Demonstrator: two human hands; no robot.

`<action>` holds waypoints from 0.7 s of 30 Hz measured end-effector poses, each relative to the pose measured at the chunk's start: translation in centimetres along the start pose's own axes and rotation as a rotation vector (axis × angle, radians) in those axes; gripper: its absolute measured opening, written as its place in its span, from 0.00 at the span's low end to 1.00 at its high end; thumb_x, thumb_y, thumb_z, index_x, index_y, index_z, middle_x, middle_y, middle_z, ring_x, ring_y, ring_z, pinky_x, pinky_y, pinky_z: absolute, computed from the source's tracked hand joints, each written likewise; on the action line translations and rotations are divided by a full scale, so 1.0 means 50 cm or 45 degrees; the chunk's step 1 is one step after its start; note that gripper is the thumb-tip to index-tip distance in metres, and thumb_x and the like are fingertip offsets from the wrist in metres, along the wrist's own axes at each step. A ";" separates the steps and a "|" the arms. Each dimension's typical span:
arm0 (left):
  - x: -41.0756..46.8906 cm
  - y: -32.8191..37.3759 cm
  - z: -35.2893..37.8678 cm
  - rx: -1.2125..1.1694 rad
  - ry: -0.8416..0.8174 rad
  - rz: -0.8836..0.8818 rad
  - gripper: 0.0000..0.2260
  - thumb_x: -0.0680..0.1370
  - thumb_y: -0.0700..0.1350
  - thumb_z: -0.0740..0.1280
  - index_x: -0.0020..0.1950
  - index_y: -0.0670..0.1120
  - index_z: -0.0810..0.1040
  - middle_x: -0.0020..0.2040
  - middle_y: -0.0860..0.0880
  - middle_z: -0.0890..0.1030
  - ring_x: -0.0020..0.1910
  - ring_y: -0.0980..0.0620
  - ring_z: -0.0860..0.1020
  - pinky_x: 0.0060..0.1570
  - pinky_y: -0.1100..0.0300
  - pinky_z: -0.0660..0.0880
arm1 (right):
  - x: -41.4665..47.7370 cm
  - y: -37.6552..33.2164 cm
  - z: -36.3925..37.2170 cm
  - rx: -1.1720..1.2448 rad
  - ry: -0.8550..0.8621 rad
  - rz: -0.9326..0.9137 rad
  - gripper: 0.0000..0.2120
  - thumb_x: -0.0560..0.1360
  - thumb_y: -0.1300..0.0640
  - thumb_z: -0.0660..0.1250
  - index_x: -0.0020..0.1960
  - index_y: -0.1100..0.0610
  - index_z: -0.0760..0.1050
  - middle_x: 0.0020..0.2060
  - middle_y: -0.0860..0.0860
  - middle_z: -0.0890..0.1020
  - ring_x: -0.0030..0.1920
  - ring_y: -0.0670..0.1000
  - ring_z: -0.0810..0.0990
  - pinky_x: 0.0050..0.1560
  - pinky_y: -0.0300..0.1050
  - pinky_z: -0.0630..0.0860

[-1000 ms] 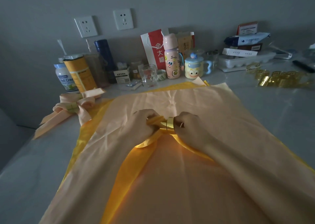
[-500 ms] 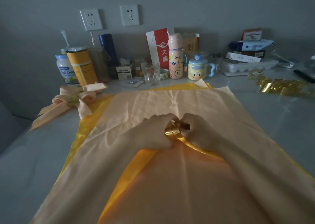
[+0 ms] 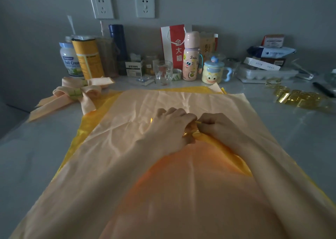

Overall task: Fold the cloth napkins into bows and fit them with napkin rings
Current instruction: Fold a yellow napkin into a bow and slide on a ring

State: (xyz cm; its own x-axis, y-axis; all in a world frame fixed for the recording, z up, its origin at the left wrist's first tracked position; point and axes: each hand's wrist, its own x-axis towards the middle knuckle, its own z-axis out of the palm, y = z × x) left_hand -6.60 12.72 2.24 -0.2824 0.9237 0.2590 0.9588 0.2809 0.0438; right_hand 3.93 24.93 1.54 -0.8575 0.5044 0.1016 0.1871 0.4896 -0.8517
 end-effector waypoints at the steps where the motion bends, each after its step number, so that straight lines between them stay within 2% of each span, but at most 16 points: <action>1: 0.002 0.003 -0.005 0.032 0.012 0.015 0.25 0.76 0.59 0.64 0.71 0.55 0.63 0.66 0.54 0.70 0.67 0.51 0.66 0.66 0.53 0.59 | -0.003 -0.001 -0.008 0.070 -0.007 0.014 0.10 0.74 0.60 0.67 0.35 0.53 0.78 0.30 0.46 0.78 0.31 0.39 0.74 0.33 0.30 0.69; 6: 0.003 0.013 -0.016 0.074 0.107 0.045 0.23 0.73 0.57 0.65 0.67 0.54 0.68 0.61 0.55 0.74 0.62 0.52 0.72 0.64 0.53 0.62 | -0.006 -0.009 -0.016 0.203 -0.051 0.077 0.09 0.74 0.60 0.67 0.34 0.56 0.77 0.26 0.46 0.77 0.28 0.40 0.74 0.31 0.33 0.69; 8: 0.006 0.014 -0.015 0.206 0.162 0.087 0.21 0.72 0.54 0.66 0.63 0.52 0.70 0.58 0.55 0.75 0.59 0.52 0.73 0.63 0.54 0.63 | -0.004 -0.012 -0.013 0.124 0.009 0.049 0.10 0.74 0.59 0.67 0.33 0.56 0.77 0.27 0.47 0.77 0.29 0.42 0.74 0.33 0.37 0.69; 10: 0.008 0.001 -0.015 0.276 0.125 0.070 0.21 0.71 0.52 0.67 0.62 0.50 0.69 0.58 0.54 0.75 0.59 0.51 0.73 0.62 0.55 0.63 | -0.004 -0.015 -0.019 -0.050 0.101 -0.033 0.12 0.75 0.57 0.67 0.34 0.57 0.76 0.30 0.50 0.77 0.33 0.45 0.74 0.40 0.40 0.71; 12: 0.006 -0.020 -0.020 0.184 0.070 -0.014 0.21 0.70 0.51 0.68 0.62 0.51 0.69 0.58 0.54 0.75 0.58 0.51 0.73 0.59 0.55 0.64 | -0.006 -0.018 -0.034 -0.103 0.162 -0.044 0.14 0.77 0.54 0.65 0.35 0.59 0.75 0.31 0.51 0.76 0.33 0.44 0.74 0.38 0.32 0.69; 14: -0.002 -0.039 -0.023 0.034 0.069 -0.056 0.22 0.70 0.52 0.68 0.63 0.53 0.70 0.57 0.54 0.76 0.58 0.51 0.73 0.58 0.55 0.65 | -0.005 -0.013 -0.041 -0.006 0.108 -0.005 0.14 0.78 0.53 0.63 0.38 0.61 0.77 0.32 0.53 0.77 0.35 0.47 0.75 0.39 0.33 0.70; 16: -0.005 -0.048 -0.019 -0.026 0.084 -0.020 0.23 0.70 0.52 0.69 0.65 0.54 0.70 0.58 0.53 0.74 0.59 0.51 0.72 0.60 0.57 0.63 | -0.003 -0.008 -0.033 0.105 0.029 0.043 0.15 0.78 0.51 0.62 0.45 0.62 0.78 0.39 0.56 0.81 0.40 0.51 0.79 0.40 0.39 0.77; 18: -0.006 -0.048 -0.012 -0.057 0.072 0.009 0.25 0.72 0.51 0.68 0.68 0.55 0.68 0.58 0.51 0.71 0.59 0.52 0.70 0.61 0.58 0.62 | -0.003 -0.004 -0.016 0.186 -0.053 0.165 0.19 0.77 0.45 0.60 0.52 0.60 0.77 0.44 0.58 0.83 0.43 0.56 0.82 0.43 0.45 0.80; 21: -0.004 -0.043 -0.005 0.017 0.126 0.070 0.27 0.74 0.52 0.68 0.72 0.55 0.65 0.59 0.50 0.69 0.60 0.51 0.68 0.59 0.57 0.64 | -0.006 -0.005 0.001 0.404 -0.225 0.414 0.30 0.74 0.35 0.58 0.52 0.62 0.78 0.41 0.62 0.82 0.41 0.60 0.82 0.42 0.51 0.79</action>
State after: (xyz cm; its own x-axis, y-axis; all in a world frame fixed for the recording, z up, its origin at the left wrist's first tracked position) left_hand -8.58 11.89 2.36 -0.2238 0.9077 0.3549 0.9721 0.2342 0.0140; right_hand 4.12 24.62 1.69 -0.8520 0.4536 -0.2614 0.3271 0.0715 -0.9423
